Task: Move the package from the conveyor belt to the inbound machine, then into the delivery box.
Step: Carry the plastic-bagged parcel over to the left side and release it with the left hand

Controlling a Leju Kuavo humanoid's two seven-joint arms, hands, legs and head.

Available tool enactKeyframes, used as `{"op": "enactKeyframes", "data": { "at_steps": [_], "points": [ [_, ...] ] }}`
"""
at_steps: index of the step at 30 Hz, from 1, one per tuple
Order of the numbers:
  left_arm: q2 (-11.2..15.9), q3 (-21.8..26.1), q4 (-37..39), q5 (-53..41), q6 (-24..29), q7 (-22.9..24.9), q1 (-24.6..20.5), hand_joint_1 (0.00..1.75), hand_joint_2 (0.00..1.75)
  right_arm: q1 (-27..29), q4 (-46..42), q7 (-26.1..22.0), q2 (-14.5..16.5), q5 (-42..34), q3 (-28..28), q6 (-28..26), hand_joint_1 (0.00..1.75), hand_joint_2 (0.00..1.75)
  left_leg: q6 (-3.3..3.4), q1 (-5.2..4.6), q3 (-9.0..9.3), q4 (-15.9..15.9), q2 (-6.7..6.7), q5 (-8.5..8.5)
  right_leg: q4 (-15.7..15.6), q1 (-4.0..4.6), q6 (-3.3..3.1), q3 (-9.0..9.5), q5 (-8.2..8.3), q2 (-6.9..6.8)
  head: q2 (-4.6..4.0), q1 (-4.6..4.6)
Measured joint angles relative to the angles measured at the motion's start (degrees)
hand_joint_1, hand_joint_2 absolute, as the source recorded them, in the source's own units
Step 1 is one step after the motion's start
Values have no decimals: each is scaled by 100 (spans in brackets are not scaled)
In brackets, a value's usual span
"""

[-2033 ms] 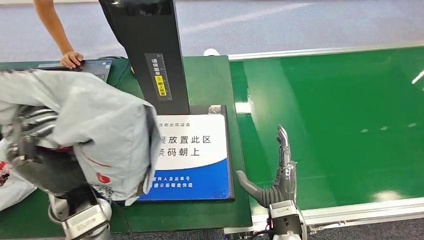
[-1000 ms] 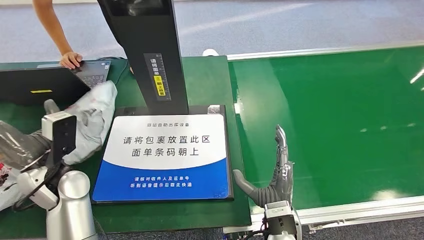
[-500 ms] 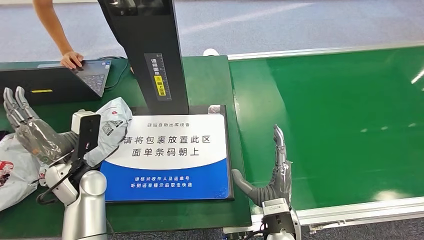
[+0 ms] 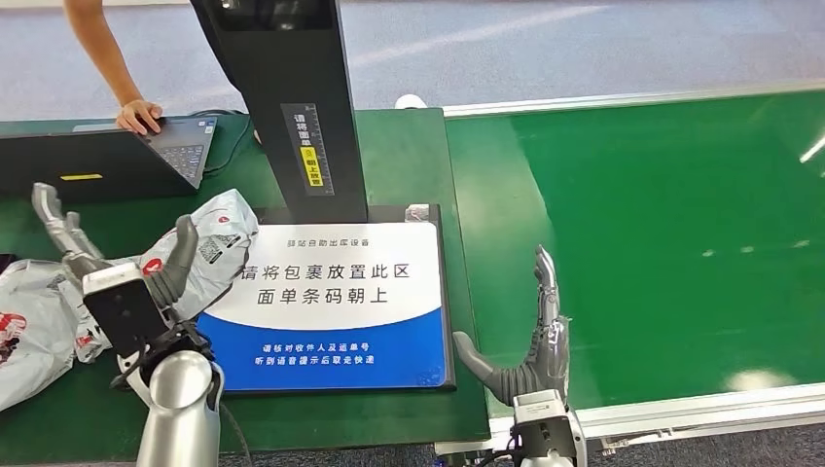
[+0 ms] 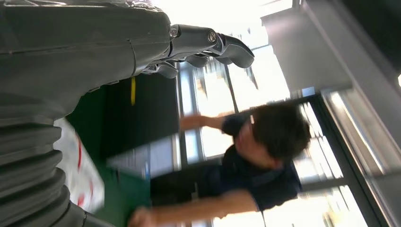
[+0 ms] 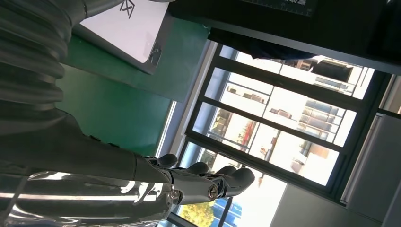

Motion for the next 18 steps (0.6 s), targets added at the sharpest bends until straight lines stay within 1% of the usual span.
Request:
{"op": "enactKeyframes", "data": {
  "at_steps": [3,7,10,13,18],
  "points": [
    [98,-377,-57,198,-68,-37,107,0,175,10,1,-7,0,-10,-16,3,0,175,0,0,1,0,0,0,0,0,0,0,0,0,0,0],
    [180,-614,-98,344,-194,-61,178,0,175,22,1,-10,0,-11,-30,3,0,175,0,0,2,0,0,0,0,1,0,0,0,0,0,-1],
    [243,-782,-135,671,-654,-135,242,0,175,22,2,-22,0,-30,-41,29,0,175,-1,0,2,0,0,0,0,3,-1,0,0,0,0,0],
    [284,-995,-178,796,-1100,-211,345,0,175,18,9,-29,0,-69,-54,125,0,175,0,0,1,0,0,0,0,2,-1,0,0,0,0,-1],
    [326,-1277,-189,642,-1342,-204,488,0,175,-5,54,85,0,-162,-85,401,0,175,0,0,0,0,0,-1,0,0,0,0,-1,0,0,-1]
  ]
}}
